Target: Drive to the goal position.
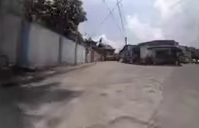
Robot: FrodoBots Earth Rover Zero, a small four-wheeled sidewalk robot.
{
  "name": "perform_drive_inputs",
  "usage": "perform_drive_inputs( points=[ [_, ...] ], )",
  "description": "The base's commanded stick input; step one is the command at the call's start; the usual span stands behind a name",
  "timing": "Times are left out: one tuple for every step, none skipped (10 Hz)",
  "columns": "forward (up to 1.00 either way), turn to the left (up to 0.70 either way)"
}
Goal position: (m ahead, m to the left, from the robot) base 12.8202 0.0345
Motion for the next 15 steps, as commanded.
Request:
perform_drive_inputs(
  points=[
    [1.0,0.0],
    [1.0,0.0],
    [1.0,0.0],
    [1.0,0.0],
    [1.0,0.0],
    [1.0,-0.14],
    [1.0,-0.37],
    [1.0,-0.4],
    [1.0,-0.4],
    [1.0,-0.4],
    [1.0,-0.27],
    [1.0,0.0],
    [1.0,0.0],
    [1.0,0.0],
    [1.0,0.0]
  ],
)
